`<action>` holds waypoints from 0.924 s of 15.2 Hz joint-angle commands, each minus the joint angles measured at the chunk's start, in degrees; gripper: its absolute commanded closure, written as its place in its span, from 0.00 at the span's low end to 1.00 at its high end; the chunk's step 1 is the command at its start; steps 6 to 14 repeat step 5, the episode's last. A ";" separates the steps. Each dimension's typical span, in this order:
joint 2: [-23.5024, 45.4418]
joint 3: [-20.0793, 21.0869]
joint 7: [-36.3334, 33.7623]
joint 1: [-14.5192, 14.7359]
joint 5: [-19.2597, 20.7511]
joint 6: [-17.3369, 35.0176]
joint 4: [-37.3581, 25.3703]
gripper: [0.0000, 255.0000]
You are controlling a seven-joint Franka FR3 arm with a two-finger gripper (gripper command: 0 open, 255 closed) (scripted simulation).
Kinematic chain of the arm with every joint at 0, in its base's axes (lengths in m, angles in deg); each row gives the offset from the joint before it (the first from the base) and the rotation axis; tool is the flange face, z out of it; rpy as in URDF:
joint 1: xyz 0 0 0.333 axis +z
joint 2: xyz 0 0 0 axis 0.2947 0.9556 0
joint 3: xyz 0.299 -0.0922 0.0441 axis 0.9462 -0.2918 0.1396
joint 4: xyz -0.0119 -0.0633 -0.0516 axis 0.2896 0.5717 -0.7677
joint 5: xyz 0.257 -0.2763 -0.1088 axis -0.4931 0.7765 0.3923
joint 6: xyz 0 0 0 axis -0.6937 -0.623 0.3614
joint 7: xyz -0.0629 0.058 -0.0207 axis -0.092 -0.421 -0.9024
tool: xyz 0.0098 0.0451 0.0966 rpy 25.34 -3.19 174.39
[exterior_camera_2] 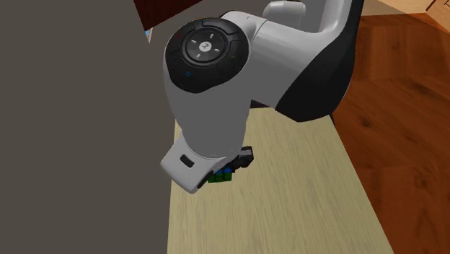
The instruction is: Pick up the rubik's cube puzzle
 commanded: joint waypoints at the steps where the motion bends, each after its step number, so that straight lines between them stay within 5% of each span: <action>1: -0.51 -0.04 -0.06 0.02 0.14 -1.55 -1.05 1.00; 14: -0.84 -0.07 -0.09 0.03 0.24 -3.10 -2.28 1.00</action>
